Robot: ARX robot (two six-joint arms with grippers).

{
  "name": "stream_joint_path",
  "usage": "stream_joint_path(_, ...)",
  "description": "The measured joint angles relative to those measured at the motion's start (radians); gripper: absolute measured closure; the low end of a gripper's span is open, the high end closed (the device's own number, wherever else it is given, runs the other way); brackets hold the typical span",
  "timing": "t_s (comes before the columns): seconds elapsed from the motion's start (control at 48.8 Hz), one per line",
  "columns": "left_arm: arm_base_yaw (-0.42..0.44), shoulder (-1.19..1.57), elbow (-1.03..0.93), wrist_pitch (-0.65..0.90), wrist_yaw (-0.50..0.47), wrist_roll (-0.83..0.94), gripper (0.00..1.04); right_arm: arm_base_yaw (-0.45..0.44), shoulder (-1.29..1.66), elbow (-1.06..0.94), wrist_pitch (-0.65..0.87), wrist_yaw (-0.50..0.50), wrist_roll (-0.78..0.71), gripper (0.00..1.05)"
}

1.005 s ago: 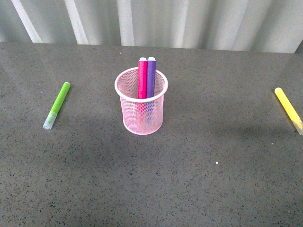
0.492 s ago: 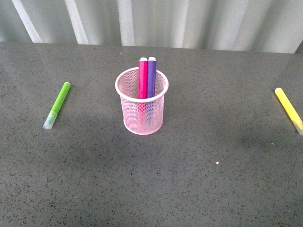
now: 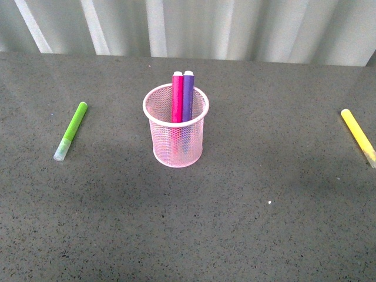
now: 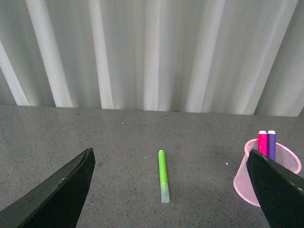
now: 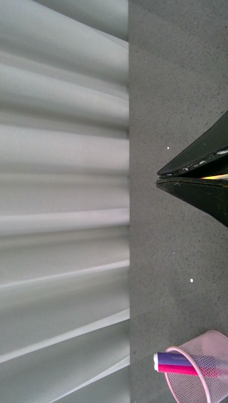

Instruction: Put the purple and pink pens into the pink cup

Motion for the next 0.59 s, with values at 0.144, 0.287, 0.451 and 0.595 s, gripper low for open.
stream_joint_path(0.144,0.0,0.0,0.0,0.0,0.0,0.0,0.07,0.0,-0.03,0.0,-0.03,0.0,0.0,1.01)
stream_joint_path(0.287,0.0,0.0,0.0,0.0,0.0,0.0,0.07,0.0,-0.173,0.0,-0.201,0.001,0.0,1.01)
stream_joint_path(0.451,0.0,-0.002,0.0,0.0,0.0,0.0,0.07,0.0,-0.2,0.0,-0.206,0.001,0.0,1.01)
stream_joint_path(0.595,0.0,-0.001,0.0,0.0,0.0,0.0,0.07,0.0,-0.2,0.0,-0.207,0.0,0.0,1.01)
